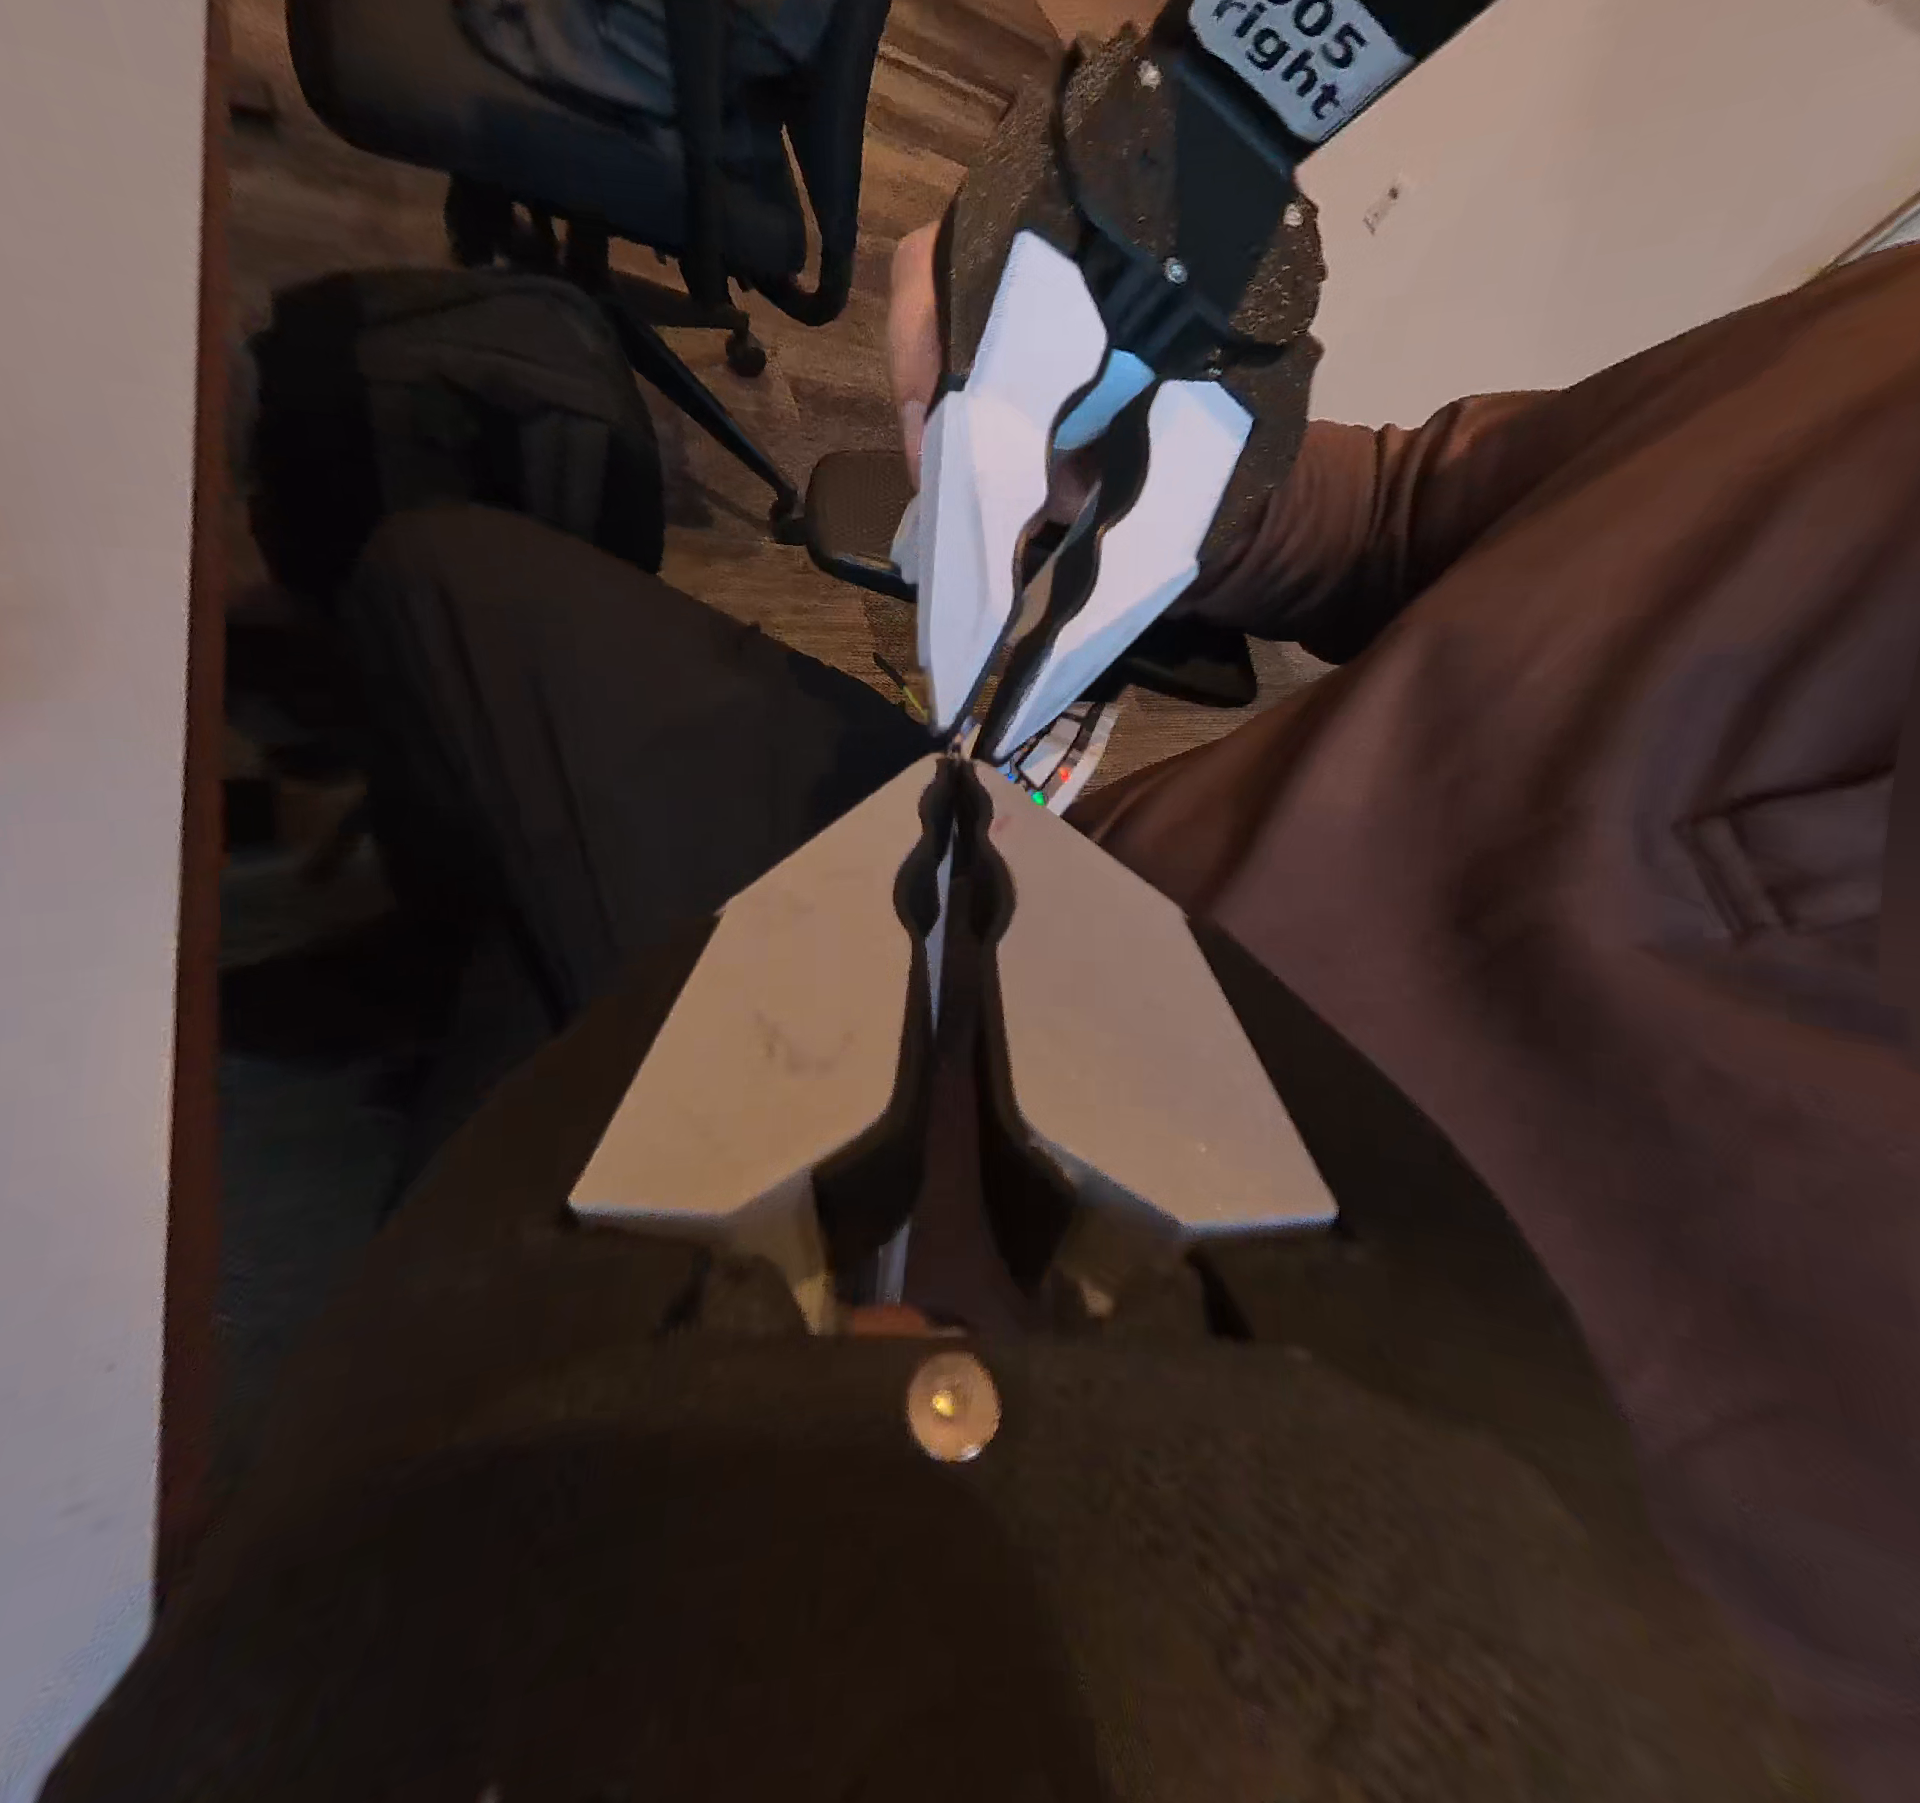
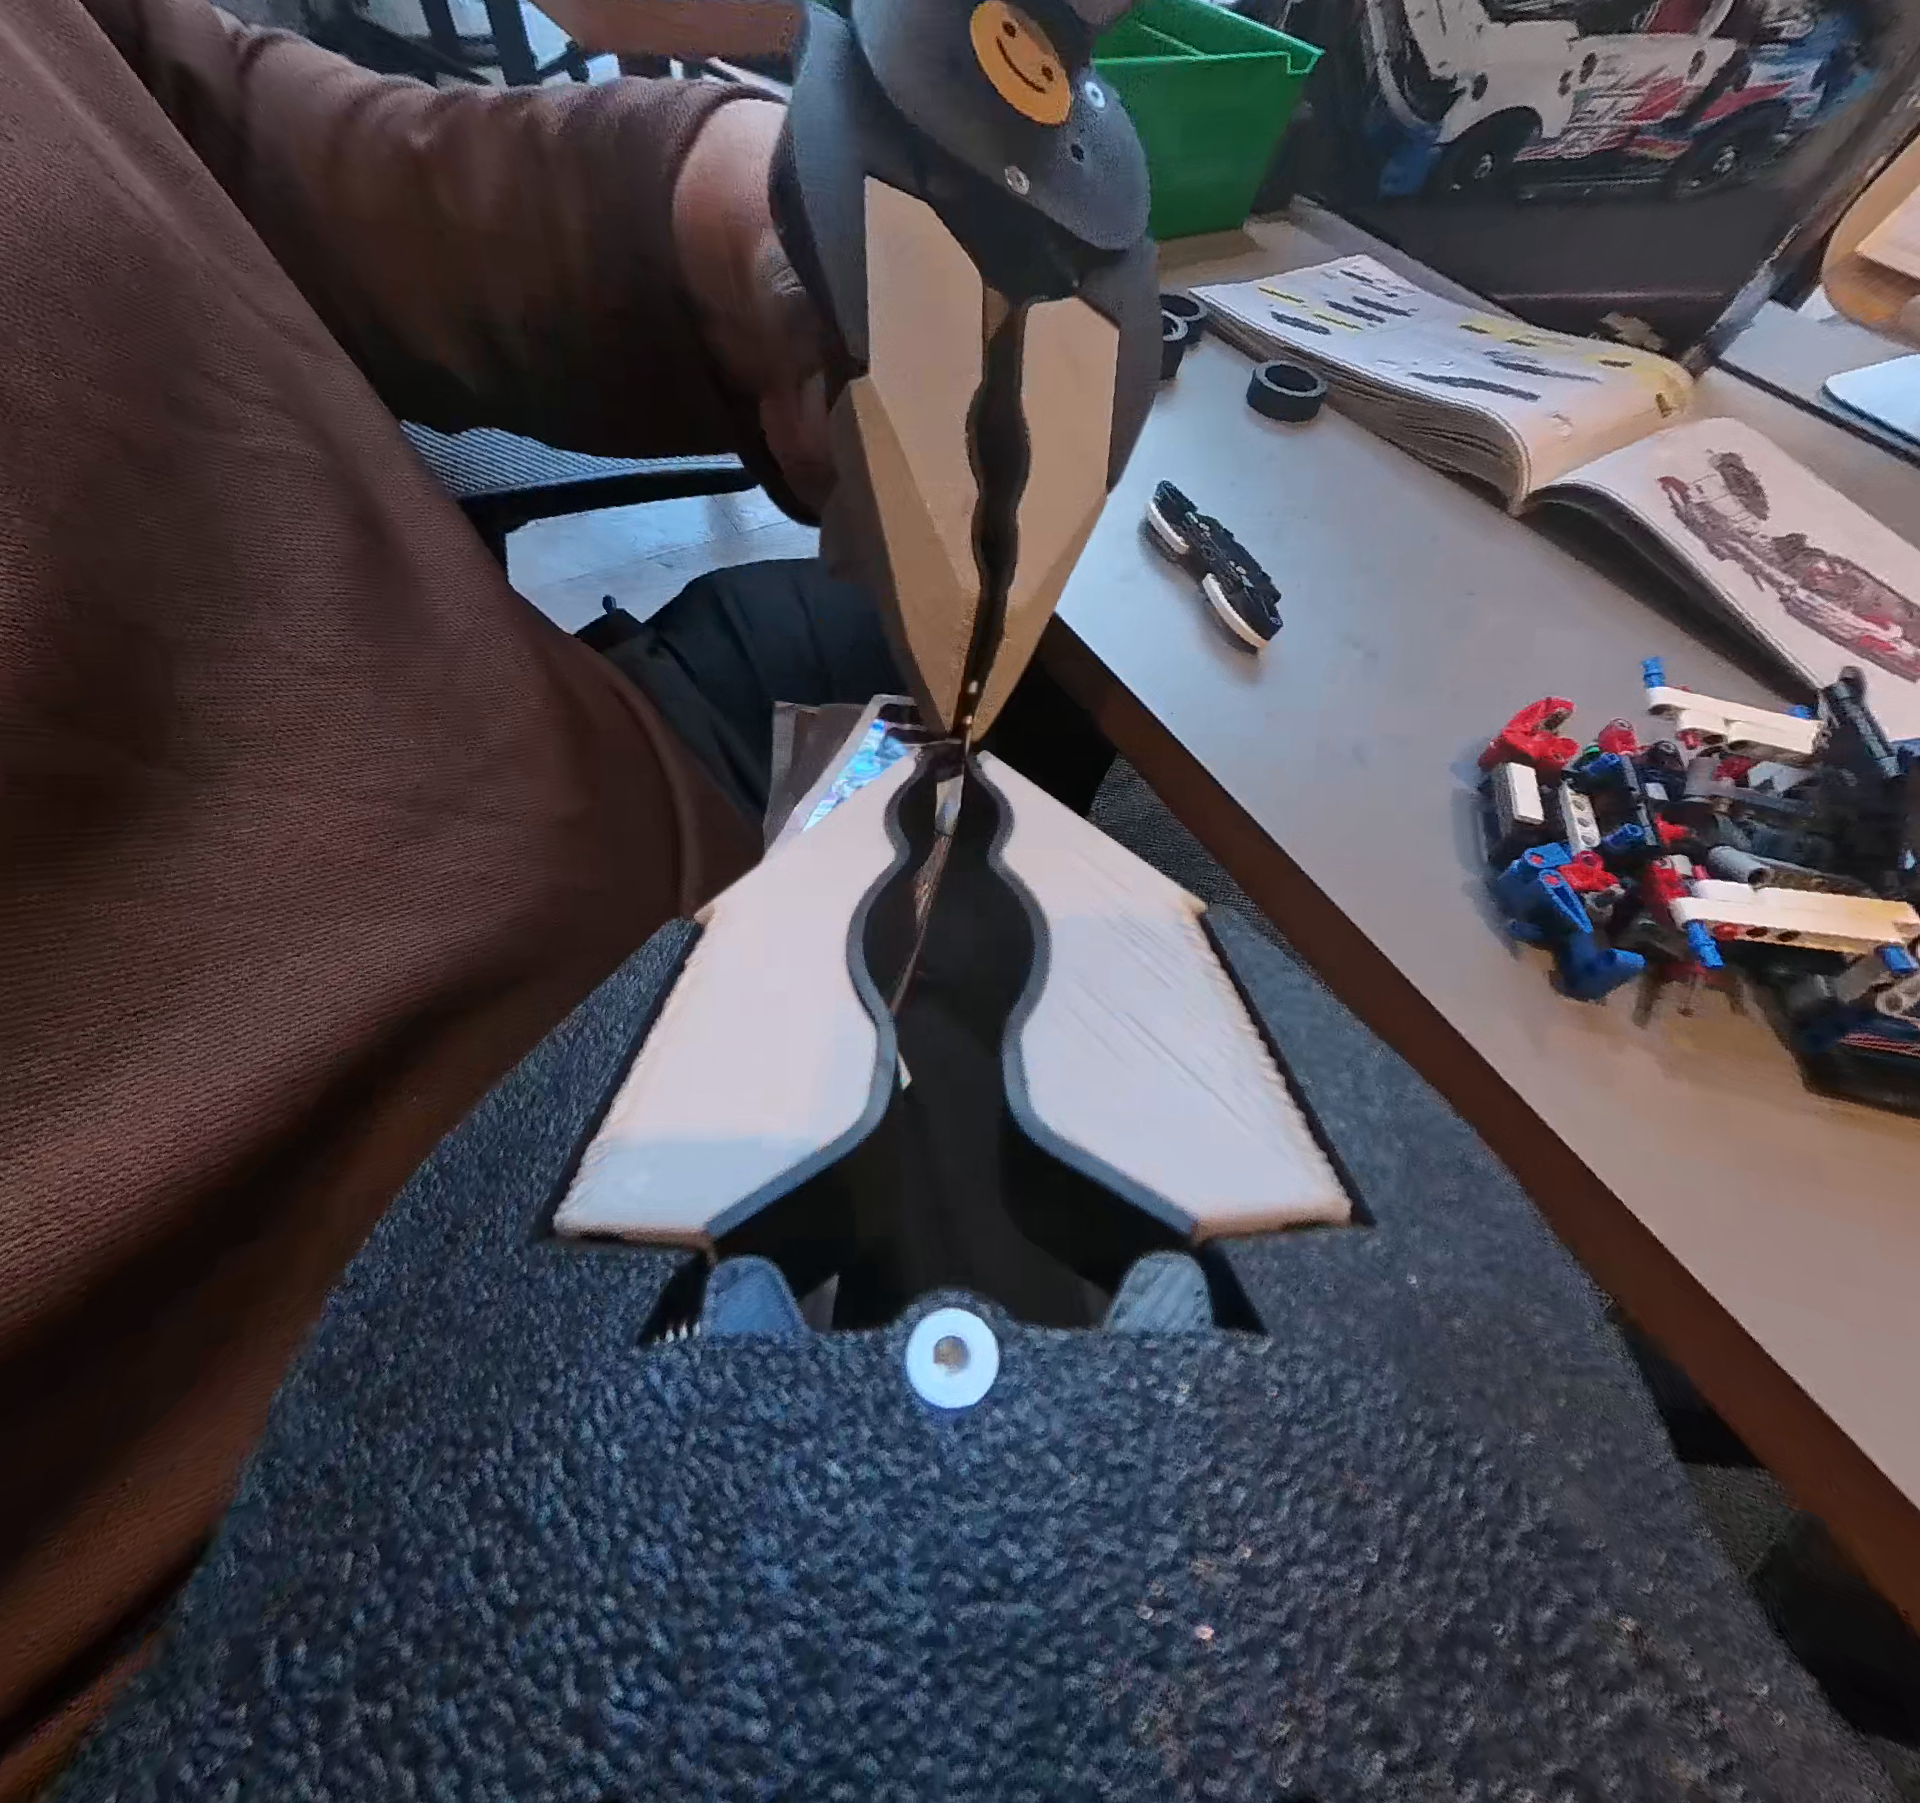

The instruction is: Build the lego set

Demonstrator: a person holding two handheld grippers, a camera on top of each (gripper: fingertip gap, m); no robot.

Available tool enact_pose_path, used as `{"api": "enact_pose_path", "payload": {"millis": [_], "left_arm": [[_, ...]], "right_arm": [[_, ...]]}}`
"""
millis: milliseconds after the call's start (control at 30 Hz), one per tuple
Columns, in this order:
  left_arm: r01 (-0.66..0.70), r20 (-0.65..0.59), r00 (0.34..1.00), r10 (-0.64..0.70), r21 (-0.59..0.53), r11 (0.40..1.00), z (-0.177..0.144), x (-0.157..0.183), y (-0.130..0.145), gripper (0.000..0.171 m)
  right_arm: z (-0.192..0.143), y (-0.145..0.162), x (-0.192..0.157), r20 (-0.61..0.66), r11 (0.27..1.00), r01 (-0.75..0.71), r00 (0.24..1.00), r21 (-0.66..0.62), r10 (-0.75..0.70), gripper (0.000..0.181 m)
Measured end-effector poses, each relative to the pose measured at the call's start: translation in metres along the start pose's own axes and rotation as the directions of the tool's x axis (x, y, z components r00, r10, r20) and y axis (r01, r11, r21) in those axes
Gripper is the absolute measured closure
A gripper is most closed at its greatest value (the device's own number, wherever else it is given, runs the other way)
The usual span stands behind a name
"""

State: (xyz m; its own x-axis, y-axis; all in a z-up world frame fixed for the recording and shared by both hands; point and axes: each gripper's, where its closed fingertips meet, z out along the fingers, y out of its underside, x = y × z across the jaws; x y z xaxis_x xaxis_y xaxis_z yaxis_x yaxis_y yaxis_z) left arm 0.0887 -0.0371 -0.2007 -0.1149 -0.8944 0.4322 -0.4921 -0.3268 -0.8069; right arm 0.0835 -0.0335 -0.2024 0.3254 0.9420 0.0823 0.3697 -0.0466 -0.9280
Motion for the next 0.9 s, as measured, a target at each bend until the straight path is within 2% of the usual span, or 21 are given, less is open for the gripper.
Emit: {"api": "enact_pose_path", "payload": {"millis": [233,633,800,900], "left_arm": [[0.026,-0.010,1.000,-0.026,-0.018,1.000,0.003,-0.001,0.003,0.171],[0.013,-0.023,1.000,-0.014,-0.056,0.998,0.005,0.002,0.005,0.171],[0.059,-0.058,0.996,-0.061,-0.042,0.997,0.005,0.004,0.004,0.171],[0.151,-0.148,0.978,-0.148,0.010,0.988,0.003,0.009,-0.001,0.171]], "right_arm": [[-0.003,-0.003,0.000,0.051,0.997,-0.059,0.997,0.039,0.057,0.176],[0.000,0.002,-0.002,0.038,1.000,0.002,0.999,0.002,-0.002,0.181],[-0.002,0.000,-0.003,-0.050,0.983,0.181,0.982,-0.037,-0.183,0.181],[-0.005,-0.005,-0.005,-0.116,0.945,0.320,0.938,-0.067,-0.325,0.181]]}}
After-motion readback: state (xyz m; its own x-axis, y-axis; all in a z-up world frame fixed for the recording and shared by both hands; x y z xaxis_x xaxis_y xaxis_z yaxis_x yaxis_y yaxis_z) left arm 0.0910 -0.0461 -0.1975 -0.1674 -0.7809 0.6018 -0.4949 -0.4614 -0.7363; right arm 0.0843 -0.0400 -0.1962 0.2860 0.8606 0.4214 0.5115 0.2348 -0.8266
